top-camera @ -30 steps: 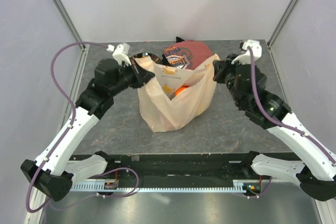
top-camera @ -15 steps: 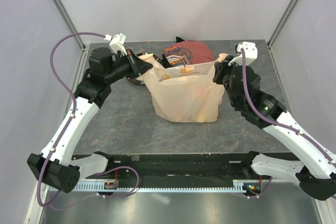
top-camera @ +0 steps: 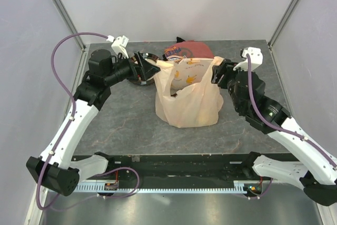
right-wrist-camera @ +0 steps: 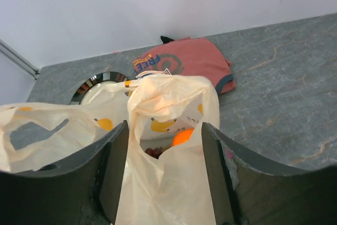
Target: Place the fruits into the plastic bag
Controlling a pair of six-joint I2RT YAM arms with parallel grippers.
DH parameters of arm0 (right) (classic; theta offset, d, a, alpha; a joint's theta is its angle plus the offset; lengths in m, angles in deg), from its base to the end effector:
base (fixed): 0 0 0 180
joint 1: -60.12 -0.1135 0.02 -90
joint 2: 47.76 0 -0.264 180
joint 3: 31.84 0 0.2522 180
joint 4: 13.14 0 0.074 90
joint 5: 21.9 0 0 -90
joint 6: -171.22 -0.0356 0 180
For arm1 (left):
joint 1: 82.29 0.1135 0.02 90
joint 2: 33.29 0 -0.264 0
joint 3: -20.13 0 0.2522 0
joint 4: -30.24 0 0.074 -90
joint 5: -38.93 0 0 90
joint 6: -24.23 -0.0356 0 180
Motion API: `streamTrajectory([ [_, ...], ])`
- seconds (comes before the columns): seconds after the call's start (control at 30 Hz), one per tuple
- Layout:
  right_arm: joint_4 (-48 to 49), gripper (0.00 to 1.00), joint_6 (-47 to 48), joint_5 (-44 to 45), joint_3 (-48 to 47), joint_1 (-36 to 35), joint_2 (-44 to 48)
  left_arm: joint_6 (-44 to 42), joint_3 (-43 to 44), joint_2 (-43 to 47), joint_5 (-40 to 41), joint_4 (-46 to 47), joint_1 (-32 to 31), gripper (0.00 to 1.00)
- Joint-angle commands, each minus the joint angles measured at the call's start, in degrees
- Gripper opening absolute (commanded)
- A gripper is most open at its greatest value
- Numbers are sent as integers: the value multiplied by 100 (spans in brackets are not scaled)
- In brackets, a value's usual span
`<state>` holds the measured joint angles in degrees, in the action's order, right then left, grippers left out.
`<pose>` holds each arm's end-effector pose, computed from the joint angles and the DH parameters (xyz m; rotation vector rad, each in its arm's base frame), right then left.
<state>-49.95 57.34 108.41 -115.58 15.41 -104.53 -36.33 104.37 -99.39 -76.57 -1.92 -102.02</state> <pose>0.1582 0.1242 0.4314 0.2009 1.6975 0.2791 0.2355 -0.1007 0.4077 0.1720 1.9021 -0.9981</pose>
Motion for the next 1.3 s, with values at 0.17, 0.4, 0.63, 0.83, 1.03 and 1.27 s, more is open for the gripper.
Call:
streamTrajectory([
  [0.17, 1066, 86, 603, 328, 687, 24, 1133, -359, 36, 608, 519, -103, 416, 99],
  [0.4, 197, 94, 235, 733, 450, 365, 914, -394, 1, 529, 406, -296, 1163, 99],
  [0.63, -349, 94, -424, -1990, 739, 3041, 457, -517, -87, 335, 370, -516, 1857, 99],
  [0.83, -516, 93, -399, -2433, 968, 4409, 790, -858, -298, 809, 282, -780, 2535, 99],
  [1.03, -385, 93, -258, -1624, 1416, 4444, 1598, -1098, -684, 1574, 835, -1096, 2482, 99],
  [1.27, 28, 93, -135, -1465, 2084, 4445, 2179, -1027, -1054, 1970, 1302, -1167, 2474, 99],
])
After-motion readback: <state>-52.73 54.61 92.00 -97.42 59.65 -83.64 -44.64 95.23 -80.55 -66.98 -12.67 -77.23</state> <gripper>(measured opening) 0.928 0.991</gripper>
